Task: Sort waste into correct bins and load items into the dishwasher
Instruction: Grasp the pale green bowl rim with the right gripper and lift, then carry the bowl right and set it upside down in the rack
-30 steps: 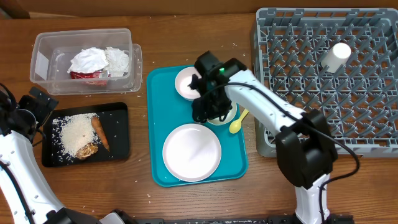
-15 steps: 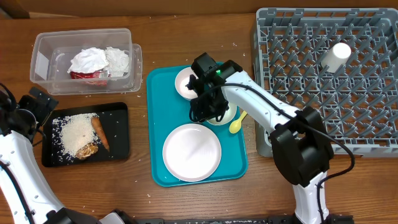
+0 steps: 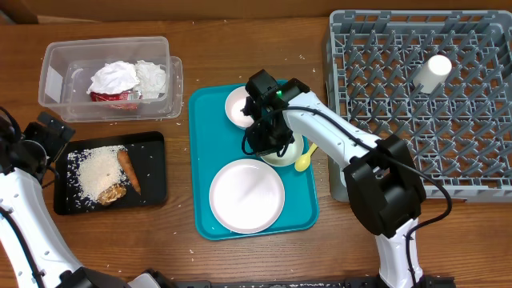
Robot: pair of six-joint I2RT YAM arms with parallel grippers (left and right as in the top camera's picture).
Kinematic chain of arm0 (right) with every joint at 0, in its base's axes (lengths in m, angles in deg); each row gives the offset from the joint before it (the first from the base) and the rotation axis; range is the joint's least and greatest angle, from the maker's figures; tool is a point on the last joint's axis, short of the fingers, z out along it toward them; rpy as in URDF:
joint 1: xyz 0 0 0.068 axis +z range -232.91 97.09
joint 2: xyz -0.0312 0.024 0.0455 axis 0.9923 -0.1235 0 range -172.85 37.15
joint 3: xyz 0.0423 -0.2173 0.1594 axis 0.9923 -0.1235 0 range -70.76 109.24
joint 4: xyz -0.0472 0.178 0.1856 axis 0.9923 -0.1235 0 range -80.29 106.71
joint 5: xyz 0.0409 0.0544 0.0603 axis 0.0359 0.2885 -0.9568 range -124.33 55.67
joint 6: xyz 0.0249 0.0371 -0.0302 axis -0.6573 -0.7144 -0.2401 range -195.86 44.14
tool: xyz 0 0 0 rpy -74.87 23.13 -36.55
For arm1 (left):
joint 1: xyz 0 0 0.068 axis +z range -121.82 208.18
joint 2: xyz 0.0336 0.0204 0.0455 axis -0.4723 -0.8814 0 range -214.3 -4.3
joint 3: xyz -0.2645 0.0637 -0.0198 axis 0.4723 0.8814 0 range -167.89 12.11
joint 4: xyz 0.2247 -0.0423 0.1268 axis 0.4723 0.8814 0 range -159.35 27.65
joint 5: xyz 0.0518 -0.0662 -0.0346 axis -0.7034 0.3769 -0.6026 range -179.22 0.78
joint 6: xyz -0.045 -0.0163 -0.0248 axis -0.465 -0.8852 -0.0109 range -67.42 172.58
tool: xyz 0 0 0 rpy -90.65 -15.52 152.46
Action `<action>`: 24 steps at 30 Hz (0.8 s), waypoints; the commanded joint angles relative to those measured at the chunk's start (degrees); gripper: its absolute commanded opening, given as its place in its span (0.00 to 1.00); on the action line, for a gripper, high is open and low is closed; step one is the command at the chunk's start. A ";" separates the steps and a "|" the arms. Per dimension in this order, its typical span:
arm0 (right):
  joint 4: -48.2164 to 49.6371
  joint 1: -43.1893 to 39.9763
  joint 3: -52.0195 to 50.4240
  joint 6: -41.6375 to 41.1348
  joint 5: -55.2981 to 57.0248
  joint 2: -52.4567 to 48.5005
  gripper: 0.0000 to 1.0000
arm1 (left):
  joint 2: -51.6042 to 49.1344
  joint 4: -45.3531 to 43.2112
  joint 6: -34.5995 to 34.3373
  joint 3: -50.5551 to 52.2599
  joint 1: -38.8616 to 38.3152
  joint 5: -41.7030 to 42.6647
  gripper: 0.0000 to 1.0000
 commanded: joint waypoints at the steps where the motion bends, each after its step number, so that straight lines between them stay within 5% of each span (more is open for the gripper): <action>1: -0.63 0.02 0.15 -1.22 -0.35 -0.26 0.06 | -0.17 -0.09 -0.59 -0.31 0.15 -0.35 1.00; 24: -18.29 -1.81 23.96 -0.74 -0.31 2.25 0.04 | -0.17 -0.11 -0.59 -0.31 0.13 -0.35 1.00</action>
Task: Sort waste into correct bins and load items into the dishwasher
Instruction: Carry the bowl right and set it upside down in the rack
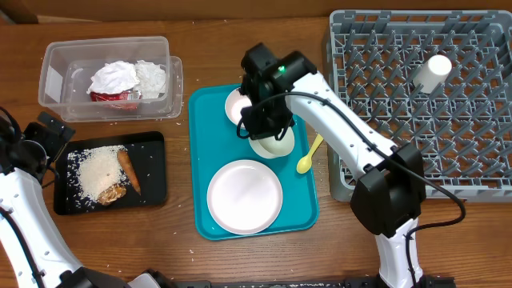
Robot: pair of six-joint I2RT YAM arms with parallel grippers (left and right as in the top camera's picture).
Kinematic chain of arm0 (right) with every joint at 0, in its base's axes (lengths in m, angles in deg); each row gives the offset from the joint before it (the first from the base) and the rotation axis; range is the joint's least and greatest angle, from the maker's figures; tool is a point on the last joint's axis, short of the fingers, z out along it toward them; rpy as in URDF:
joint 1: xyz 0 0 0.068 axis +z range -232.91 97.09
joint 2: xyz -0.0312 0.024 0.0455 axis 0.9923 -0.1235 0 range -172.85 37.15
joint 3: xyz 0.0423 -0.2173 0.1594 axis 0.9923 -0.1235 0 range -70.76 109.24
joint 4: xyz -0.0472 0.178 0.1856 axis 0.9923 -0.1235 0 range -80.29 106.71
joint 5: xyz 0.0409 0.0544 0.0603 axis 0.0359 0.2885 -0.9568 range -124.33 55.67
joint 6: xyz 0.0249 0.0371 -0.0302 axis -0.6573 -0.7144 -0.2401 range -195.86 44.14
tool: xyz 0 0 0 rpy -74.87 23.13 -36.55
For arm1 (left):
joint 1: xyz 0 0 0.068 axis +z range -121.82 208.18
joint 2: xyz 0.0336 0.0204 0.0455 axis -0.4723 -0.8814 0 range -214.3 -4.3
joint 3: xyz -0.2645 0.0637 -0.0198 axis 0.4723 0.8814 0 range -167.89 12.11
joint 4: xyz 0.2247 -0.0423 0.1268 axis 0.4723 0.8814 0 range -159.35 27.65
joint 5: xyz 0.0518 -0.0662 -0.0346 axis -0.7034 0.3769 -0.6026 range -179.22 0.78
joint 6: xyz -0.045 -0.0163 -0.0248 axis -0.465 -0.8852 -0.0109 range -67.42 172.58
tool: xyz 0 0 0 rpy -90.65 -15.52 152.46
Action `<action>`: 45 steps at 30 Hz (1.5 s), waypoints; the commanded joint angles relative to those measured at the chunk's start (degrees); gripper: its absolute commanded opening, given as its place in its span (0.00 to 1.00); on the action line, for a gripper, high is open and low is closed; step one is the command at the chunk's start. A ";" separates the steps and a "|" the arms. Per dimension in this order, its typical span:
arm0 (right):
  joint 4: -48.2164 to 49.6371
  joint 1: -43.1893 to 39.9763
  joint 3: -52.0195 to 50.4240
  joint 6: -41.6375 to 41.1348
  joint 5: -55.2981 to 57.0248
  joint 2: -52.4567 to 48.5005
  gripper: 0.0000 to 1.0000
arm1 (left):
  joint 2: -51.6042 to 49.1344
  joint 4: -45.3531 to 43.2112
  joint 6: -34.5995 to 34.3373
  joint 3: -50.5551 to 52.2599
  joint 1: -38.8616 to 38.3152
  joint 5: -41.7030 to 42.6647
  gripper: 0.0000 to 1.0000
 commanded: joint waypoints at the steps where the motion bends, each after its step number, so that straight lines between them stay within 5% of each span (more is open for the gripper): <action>1: -1.79 -2.21 6.08 -0.02 -0.48 2.47 0.04 | -0.20 -0.09 -0.55 -0.31 0.15 -0.35 1.00; 12: -1.99 -26.97 10.64 0.28 -11.65 9.07 0.04 | -0.20 -0.09 -0.55 -0.31 0.15 -0.35 1.00; 25: -3.41 -62.31 0.52 21.55 -49.62 9.11 0.04 | -0.20 -0.09 -0.55 -0.31 0.15 -0.35 1.00; 34: 5.33 -67.76 -16.87 27.02 -62.86 9.05 0.04 | -0.20 -0.09 -0.55 -0.31 0.15 -0.35 1.00; 45: 12.52 -69.53 -21.75 23.28 -58.82 9.03 0.04 | -0.20 -0.09 -0.55 -0.31 0.15 -0.35 1.00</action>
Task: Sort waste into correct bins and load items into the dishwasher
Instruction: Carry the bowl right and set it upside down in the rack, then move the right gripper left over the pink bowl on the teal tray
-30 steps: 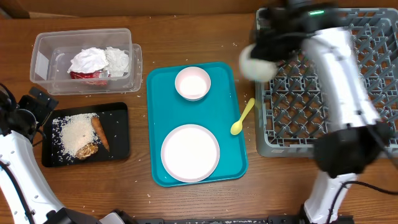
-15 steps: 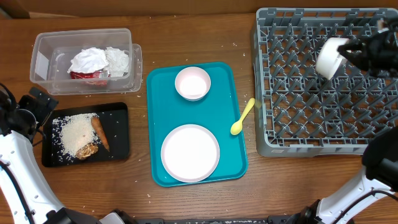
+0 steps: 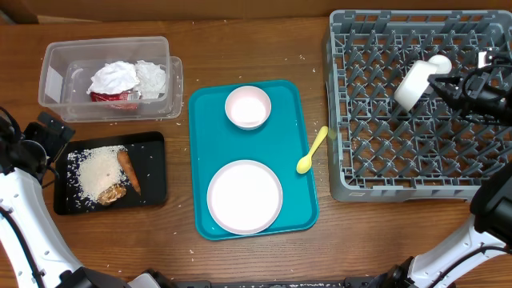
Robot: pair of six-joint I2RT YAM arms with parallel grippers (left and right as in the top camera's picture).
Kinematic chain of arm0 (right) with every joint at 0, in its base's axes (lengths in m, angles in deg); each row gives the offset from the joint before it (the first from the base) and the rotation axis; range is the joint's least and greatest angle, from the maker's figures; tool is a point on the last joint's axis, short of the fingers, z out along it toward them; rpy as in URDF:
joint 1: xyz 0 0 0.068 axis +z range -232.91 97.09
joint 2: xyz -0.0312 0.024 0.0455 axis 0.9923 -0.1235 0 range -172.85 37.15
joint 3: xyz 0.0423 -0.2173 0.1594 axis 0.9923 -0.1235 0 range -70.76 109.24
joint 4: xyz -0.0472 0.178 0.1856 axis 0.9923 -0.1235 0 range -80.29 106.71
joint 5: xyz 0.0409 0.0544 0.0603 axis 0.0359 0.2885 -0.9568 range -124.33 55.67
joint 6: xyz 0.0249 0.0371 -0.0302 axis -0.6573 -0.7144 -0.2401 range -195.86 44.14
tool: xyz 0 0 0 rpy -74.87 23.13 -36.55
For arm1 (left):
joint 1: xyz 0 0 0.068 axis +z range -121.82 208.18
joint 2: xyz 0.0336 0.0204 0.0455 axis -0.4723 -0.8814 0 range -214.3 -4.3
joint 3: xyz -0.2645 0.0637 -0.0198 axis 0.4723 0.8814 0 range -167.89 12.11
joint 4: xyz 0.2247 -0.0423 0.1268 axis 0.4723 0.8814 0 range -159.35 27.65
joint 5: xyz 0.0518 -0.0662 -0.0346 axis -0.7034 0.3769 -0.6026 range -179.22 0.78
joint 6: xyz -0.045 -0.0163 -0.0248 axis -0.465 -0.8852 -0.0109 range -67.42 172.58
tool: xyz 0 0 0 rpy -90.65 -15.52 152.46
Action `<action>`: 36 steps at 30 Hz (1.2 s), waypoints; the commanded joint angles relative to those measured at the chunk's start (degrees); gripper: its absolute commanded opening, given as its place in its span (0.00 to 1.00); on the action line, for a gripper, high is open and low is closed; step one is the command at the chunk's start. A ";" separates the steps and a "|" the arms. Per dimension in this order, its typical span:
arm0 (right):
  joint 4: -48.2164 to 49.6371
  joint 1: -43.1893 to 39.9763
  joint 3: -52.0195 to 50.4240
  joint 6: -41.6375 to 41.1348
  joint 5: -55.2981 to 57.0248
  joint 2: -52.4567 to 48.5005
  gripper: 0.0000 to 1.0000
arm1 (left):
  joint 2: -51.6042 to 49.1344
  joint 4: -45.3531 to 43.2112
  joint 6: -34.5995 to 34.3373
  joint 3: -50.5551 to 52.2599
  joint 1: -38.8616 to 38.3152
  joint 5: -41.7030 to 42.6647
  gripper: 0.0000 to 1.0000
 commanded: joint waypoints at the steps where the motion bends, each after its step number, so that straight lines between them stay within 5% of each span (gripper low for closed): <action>1: 0.66 -1.25 -0.17 -1.03 2.16 2.16 0.04 | -0.17 -0.09 -0.59 -0.31 0.15 -0.35 1.00; 15: 1.27 -2.01 1.03 -6.38 9.64 2.10 0.04 | -0.17 -0.09 -0.57 -0.31 0.15 -0.35 1.00; 21: 0.70 -4.11 5.79 -15.13 22.80 4.15 0.07 | -0.17 -0.09 -0.59 -0.31 0.15 -0.35 1.00; 26: -2.56 -4.33 8.31 -21.62 39.34 8.55 0.34 | -0.17 -0.09 -0.59 -0.31 0.15 -0.35 1.00; 36: -3.63 -3.32 8.33 -27.39 47.12 17.86 0.39 | -0.17 -0.09 -0.57 -0.31 0.15 -0.35 1.00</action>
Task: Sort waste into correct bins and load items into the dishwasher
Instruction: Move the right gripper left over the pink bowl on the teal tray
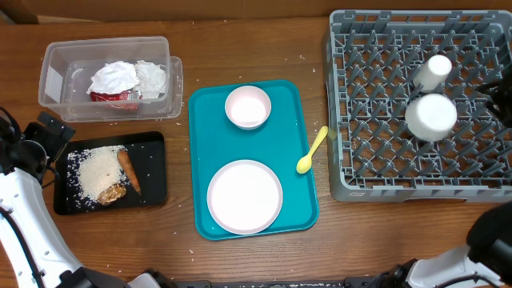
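Observation:
A teal tray (294, 128) holds a small white bowl (248, 106) at the back and a white plate (245, 196) at the front. A yellow spoon (312, 151) lies across the tray's right rim. In the grey dishwasher rack (376, 72) a pale cup (431, 117) sits mouth down, with a white cylinder cup (434, 70) behind it. Only a dark part of my right gripper (501, 102) shows at the frame's right edge, clear of the pale cup. My left gripper (46, 134) rests at the far left beside the black tray; its fingers are unclear.
A clear plastic bin (56, 64) at the back left holds crumpled white paper and a red wrapper. A black tray (154, 180) carries rice, a carrot and a bread piece. Crumbs dot the wooden table.
The pale cup was held on its side over the rack's back right. It now sits mouth down in the rack, and the right gripper has drawn back to the frame's right edge.
The right gripper was down on the pale cup at the tray's right side, next to the spoon. It then held the cup above the tray, then sideways over the rack. The cup now stands inverted in the rack. The left arm stayed still.

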Robot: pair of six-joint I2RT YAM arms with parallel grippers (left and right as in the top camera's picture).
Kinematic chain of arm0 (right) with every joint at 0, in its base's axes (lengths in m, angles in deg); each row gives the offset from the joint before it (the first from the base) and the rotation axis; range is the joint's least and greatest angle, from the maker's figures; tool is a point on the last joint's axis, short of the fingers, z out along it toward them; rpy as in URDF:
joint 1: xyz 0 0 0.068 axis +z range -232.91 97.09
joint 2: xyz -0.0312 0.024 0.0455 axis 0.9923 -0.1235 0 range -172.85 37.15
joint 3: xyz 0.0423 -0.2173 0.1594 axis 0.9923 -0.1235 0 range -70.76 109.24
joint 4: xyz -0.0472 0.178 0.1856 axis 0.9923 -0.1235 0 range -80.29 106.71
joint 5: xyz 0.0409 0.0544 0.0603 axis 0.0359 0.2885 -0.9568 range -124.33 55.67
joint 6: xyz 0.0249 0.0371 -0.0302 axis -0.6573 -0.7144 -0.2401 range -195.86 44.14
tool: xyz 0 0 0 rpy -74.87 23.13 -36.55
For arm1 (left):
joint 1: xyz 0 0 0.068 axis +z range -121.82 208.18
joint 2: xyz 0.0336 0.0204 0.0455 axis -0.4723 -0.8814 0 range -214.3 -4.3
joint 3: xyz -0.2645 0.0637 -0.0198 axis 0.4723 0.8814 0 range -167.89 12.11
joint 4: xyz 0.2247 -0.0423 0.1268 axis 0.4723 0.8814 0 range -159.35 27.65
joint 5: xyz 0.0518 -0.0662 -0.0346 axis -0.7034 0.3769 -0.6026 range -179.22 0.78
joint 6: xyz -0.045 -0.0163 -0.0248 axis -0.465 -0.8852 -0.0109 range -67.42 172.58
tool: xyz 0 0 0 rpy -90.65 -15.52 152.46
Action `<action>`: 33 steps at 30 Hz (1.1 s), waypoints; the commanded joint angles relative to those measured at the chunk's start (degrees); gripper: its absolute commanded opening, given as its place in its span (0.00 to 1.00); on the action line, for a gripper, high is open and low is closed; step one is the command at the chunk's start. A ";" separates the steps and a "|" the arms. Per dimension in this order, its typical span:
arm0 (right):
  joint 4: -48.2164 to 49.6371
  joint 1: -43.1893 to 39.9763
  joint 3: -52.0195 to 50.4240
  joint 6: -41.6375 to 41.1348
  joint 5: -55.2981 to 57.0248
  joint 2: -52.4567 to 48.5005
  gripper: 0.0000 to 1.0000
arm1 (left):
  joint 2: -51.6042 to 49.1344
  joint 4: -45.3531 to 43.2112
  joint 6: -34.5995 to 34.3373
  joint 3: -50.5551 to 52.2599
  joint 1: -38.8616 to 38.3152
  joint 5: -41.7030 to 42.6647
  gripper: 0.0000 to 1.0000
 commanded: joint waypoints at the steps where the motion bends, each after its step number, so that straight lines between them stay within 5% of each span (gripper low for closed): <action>1: -0.22 1.46 1.68 -2.34 3.13 5.44 0.39 | -0.17 -0.09 -0.55 -0.31 0.15 -0.35 1.00; 8: -2.43 14.49 1.68 -2.08 4.66 12.44 0.45 | -0.17 -0.09 -0.57 -0.31 0.15 -0.35 1.00; 11: -3.85 24.35 1.53 -2.10 8.74 12.55 0.85 | -0.17 -0.09 -0.57 -0.31 0.15 -0.35 1.00; 13: -3.85 33.11 0.79 -2.12 10.49 12.07 1.00 | -0.17 -0.09 -0.57 -0.31 0.15 -0.35 1.00; 21: -3.04 54.88 0.57 -12.31 23.08 5.77 1.00 | -0.17 -0.09 -0.57 -0.31 0.15 -0.35 1.00; 33: -5.95 61.64 0.57 -20.90 27.04 -9.07 1.00 | -0.17 -0.09 -0.55 -0.31 0.15 -0.35 1.00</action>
